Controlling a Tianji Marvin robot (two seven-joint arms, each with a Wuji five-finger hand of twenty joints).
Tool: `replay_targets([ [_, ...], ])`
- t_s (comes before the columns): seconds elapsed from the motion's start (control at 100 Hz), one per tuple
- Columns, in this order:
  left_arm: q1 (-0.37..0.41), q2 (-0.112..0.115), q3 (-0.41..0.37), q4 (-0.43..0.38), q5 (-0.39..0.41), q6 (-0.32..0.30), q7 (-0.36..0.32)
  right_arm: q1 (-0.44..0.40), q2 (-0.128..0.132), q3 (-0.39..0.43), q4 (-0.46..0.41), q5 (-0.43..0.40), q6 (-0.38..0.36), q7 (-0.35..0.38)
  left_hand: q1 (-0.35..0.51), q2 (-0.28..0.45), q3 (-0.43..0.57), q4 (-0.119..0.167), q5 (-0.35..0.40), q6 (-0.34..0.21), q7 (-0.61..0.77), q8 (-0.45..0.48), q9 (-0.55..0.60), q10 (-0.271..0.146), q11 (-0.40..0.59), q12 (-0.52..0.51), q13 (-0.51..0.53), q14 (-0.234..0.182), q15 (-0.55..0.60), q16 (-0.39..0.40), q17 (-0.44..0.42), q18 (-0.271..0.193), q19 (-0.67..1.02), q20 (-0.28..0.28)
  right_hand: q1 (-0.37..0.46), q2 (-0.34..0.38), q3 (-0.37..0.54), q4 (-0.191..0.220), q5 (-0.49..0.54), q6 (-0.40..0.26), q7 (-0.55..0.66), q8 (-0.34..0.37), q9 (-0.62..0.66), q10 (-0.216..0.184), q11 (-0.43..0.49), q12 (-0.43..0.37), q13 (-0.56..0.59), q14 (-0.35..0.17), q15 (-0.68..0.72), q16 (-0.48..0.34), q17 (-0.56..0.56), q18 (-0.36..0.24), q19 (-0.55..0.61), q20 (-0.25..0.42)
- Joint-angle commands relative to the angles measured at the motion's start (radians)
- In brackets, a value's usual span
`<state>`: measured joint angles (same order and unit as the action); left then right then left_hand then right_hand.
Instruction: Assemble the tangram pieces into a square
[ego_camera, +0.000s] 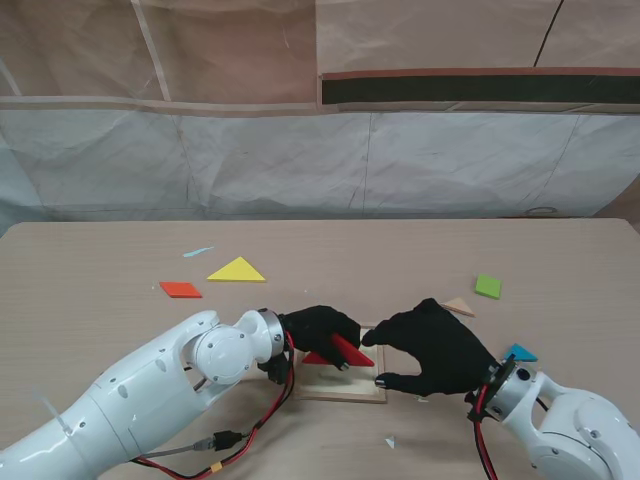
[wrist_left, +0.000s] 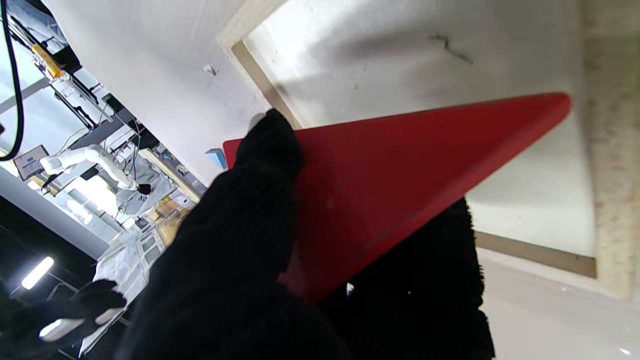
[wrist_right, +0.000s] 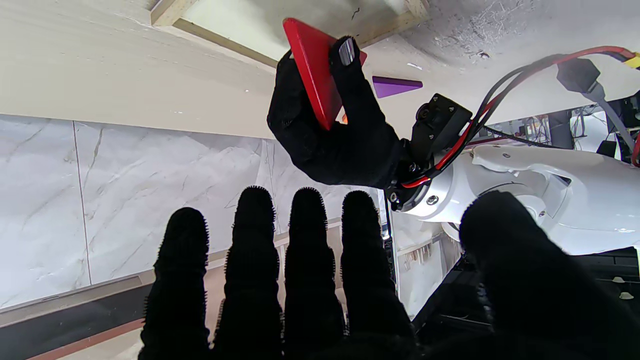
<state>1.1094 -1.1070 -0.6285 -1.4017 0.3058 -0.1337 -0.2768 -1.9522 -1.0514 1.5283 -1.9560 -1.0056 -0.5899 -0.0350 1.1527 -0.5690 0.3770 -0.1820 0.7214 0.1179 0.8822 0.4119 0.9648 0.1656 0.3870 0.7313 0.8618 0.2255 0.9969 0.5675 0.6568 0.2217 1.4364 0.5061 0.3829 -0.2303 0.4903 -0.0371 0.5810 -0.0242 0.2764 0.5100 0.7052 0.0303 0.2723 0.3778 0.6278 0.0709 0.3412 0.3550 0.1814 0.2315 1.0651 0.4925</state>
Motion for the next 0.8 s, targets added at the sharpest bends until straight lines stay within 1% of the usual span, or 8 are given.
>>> replay_targets([
  [0.0, -0.008, 0.001, 0.007, 0.002, 0.008, -0.006, -0.03, -0.007, -0.005, -0.004, -0.004, 0.001, 0.001, 0.01, 0.097, 0.021, 0.027, 0.062, 0.006, -0.071, 0.048, -0.002, -0.015, 0.008, 0.034, 0.015, 0.003, -0.011, 0.055, 0.024, 0.012, -0.06, 0.059, 0.022, -0.021, 0.037, -0.027, -0.001, -0.026, -0.012, -0.015, -0.003, -0.035, -0.004, -0.012, -0.001, -0.018, -0.006, -0.022, -0.007, -0.021, 0.002, -0.008, -0.003],
  [0.39, -0.043, -0.008, 0.059, 0.054, 0.018, -0.025, -0.022, -0.005, -0.005, -0.01, -0.007, 0.014, 0.012, 0.026, 0.042, -0.012, 0.033, 0.057, -0.032, -0.083, 0.033, -0.002, -0.067, -0.012, 0.023, 0.013, -0.047, -0.026, 0.023, 0.028, -0.045, -0.064, 0.016, 0.021, -0.021, 0.037, -0.028, -0.001, -0.016, -0.013, -0.008, 0.0, -0.029, -0.005, -0.011, 0.0, -0.015, -0.005, -0.022, -0.007, -0.021, 0.006, -0.008, -0.002],
  [0.46, -0.05, -0.007, 0.069, 0.06, 0.025, -0.03, -0.022, -0.006, -0.005, -0.01, -0.008, 0.018, 0.015, 0.031, 0.005, -0.015, 0.061, 0.045, -0.049, -0.095, 0.01, 0.013, -0.128, -0.03, 0.102, -0.054, -0.082, -0.029, 0.002, 0.046, -0.094, -0.061, -0.007, 0.056, -0.02, 0.037, -0.027, 0.0, -0.014, -0.014, -0.007, 0.0, -0.03, -0.005, -0.012, 0.0, -0.015, -0.006, -0.022, -0.007, -0.022, 0.007, -0.008, -0.002],
  [0.54, -0.052, -0.009, 0.073, 0.062, 0.019, -0.029, -0.024, -0.007, -0.005, -0.01, -0.008, 0.019, 0.018, 0.032, -0.014, -0.015, 0.063, 0.042, -0.06, -0.098, 0.003, 0.017, -0.153, -0.036, 0.119, -0.066, -0.096, -0.033, 0.005, 0.051, -0.107, -0.065, 0.003, 0.07, -0.02, 0.037, -0.028, -0.001, -0.015, -0.013, -0.008, 0.0, -0.028, -0.005, -0.012, 0.0, -0.015, -0.006, -0.022, -0.006, -0.021, 0.007, -0.008, -0.001],
  [0.59, -0.052, -0.01, 0.075, 0.063, 0.014, -0.028, -0.023, -0.008, -0.005, -0.01, -0.008, 0.02, 0.02, 0.033, -0.003, -0.015, 0.066, 0.042, -0.054, -0.095, 0.008, 0.022, -0.138, -0.031, 0.122, -0.069, -0.081, -0.033, 0.014, 0.051, -0.092, -0.069, 0.018, 0.078, -0.019, 0.036, -0.028, 0.0, -0.014, -0.014, -0.007, 0.0, -0.028, -0.005, -0.012, 0.0, -0.014, -0.006, -0.022, -0.006, -0.021, 0.007, -0.008, -0.001],
  [0.64, -0.053, -0.013, 0.078, 0.065, 0.012, -0.028, -0.019, -0.008, -0.005, -0.01, -0.009, 0.02, 0.021, 0.033, 0.034, -0.002, 0.056, 0.046, -0.034, -0.1, 0.047, 0.018, -0.058, -0.024, 0.042, 0.003, -0.043, -0.035, 0.043, 0.037, -0.05, -0.077, 0.046, 0.08, -0.02, 0.036, -0.028, -0.001, -0.014, -0.014, -0.007, 0.0, -0.027, -0.005, -0.012, 0.0, -0.014, -0.006, -0.023, -0.006, -0.021, 0.007, -0.008, -0.001],
  [0.68, -0.053, -0.017, 0.078, 0.068, 0.006, -0.031, -0.013, -0.007, -0.005, -0.01, -0.009, 0.019, 0.021, 0.033, 0.045, 0.009, 0.059, 0.049, -0.012, -0.098, 0.069, 0.022, -0.025, -0.005, 0.053, 0.019, -0.006, -0.045, 0.07, 0.04, -0.003, -0.085, 0.072, 0.082, -0.019, 0.037, -0.028, -0.001, -0.014, -0.013, -0.007, 0.0, -0.028, -0.004, -0.012, 0.0, -0.015, -0.006, -0.023, -0.006, -0.021, 0.007, -0.008, -0.001],
  [0.79, -0.046, -0.026, 0.074, 0.067, -0.026, -0.019, -0.004, -0.006, -0.005, -0.01, -0.008, 0.016, 0.019, 0.029, 0.067, 0.024, 0.058, 0.06, -0.006, -0.082, 0.096, 0.01, 0.0, 0.002, 0.104, 0.035, 0.036, -0.052, 0.131, 0.031, 0.056, -0.092, 0.122, 0.058, -0.02, 0.036, -0.028, -0.001, -0.014, -0.014, -0.007, 0.0, -0.027, -0.005, -0.012, 0.001, -0.014, -0.006, -0.023, -0.006, -0.021, 0.007, -0.008, -0.001],
])
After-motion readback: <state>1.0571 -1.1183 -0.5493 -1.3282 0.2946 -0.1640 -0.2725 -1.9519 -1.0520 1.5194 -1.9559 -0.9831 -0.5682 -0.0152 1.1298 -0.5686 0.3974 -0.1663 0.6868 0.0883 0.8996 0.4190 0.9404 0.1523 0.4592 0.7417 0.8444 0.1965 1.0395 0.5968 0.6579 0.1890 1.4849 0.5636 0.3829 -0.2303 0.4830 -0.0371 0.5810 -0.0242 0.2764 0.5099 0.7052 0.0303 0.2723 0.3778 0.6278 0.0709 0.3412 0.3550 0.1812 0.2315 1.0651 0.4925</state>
